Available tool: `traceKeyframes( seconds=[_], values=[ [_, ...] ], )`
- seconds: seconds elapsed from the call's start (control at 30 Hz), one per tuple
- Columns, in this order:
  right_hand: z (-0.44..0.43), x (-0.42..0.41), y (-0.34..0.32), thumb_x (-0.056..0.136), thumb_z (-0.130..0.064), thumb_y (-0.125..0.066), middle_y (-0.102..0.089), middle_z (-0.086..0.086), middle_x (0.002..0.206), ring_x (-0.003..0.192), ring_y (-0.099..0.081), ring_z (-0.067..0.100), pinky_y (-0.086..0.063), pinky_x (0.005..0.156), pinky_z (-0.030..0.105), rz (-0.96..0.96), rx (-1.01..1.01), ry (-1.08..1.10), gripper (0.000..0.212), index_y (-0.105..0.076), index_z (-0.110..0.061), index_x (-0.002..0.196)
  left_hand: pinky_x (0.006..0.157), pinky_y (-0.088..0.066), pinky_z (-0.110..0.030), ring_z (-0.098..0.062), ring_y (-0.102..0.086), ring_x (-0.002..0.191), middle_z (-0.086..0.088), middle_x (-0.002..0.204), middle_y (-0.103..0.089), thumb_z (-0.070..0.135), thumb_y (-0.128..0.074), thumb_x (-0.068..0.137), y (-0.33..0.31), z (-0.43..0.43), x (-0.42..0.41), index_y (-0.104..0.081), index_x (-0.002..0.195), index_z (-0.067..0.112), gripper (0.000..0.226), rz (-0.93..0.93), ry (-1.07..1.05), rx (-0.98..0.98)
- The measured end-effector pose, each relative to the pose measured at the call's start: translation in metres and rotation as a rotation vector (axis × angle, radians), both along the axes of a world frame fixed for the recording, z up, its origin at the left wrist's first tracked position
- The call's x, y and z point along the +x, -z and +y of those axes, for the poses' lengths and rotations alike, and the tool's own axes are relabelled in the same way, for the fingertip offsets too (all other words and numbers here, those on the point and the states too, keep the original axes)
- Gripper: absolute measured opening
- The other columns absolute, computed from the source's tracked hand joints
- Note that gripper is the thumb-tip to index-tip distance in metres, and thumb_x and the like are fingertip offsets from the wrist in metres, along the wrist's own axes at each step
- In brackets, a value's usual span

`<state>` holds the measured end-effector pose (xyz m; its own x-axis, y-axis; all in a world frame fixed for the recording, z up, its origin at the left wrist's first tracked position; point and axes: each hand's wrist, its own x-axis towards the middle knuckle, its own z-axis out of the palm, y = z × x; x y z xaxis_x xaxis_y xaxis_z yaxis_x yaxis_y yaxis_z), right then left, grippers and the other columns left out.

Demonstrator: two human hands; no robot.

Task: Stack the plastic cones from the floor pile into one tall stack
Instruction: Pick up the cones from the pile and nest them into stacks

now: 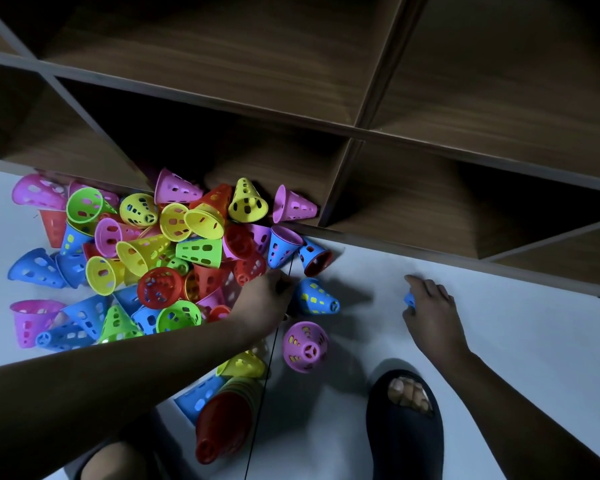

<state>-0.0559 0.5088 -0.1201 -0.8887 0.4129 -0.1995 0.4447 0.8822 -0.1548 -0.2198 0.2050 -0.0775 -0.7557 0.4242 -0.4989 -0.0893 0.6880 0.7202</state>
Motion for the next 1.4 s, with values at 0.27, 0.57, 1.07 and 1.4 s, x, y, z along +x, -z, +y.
traceKeyframes(
  seconds=[0.27, 0.57, 1.07, 1.4],
  values=[
    [-0.049, -0.04, -0.059, 0.092, -0.014, -0.075, -0.065, -0.017, 0.129, 0.104, -0.066, 0.004, -0.053, 0.088, 0.021, 0.294, -0.659, 0.322, 0.069, -0.047, -0.032, 0.152, 0.061, -0.058, -0.016, 0.003, -0.071, 0.075, 0.009, 0.104, -0.073, 0.019, -0.069, 0.101, -0.003, -0.008, -0.009, -0.068, 0.118, 0.023, 0.017, 0.154, 0.047, 0.015],
    [-0.092, -0.077, -0.09, 0.095, -0.01, -0.071, -0.068, -0.018, 0.119, 0.111, -0.064, 0.007, -0.053, 0.092, 0.018, 0.435, -0.884, 0.244, 0.067, -0.047, -0.033, 0.153, 0.062, -0.06, -0.031, 0.0, -0.069, 0.073, 0.016, 0.093, -0.072, 0.021, -0.078, 0.089, -0.007, -0.041, -0.019, -0.059, 0.125, 0.032, 0.043, 0.358, 0.106, -0.057],
    [-0.119, -0.093, -0.063, 0.092, -0.019, -0.075, -0.067, -0.014, 0.106, 0.099, -0.066, 0.003, -0.052, 0.086, 0.017, 0.28, -0.792, 0.046, 0.032, -0.067, -0.032, 0.121, 0.073, -0.062, -0.029, -0.007, -0.075, 0.084, 0.007, 0.104, -0.08, 0.024, -0.077, 0.094, -0.018, -0.051, -0.044, -0.068, 0.132, 0.027, 0.04, 0.485, 0.292, -0.086],
    [-0.109, -0.114, -0.034, 0.1, -0.009, -0.062, -0.075, -0.012, 0.117, 0.109, -0.068, -0.002, -0.054, 0.102, 0.026, 0.193, -0.772, 0.162, 0.033, -0.071, -0.024, 0.127, 0.066, -0.061, -0.029, 0.004, -0.071, 0.063, 0.008, 0.076, -0.076, 0.034, -0.07, 0.101, -0.058, -0.046, -0.042, -0.066, 0.131, 0.022, 0.032, 0.473, 0.241, 0.1]
  ],
)
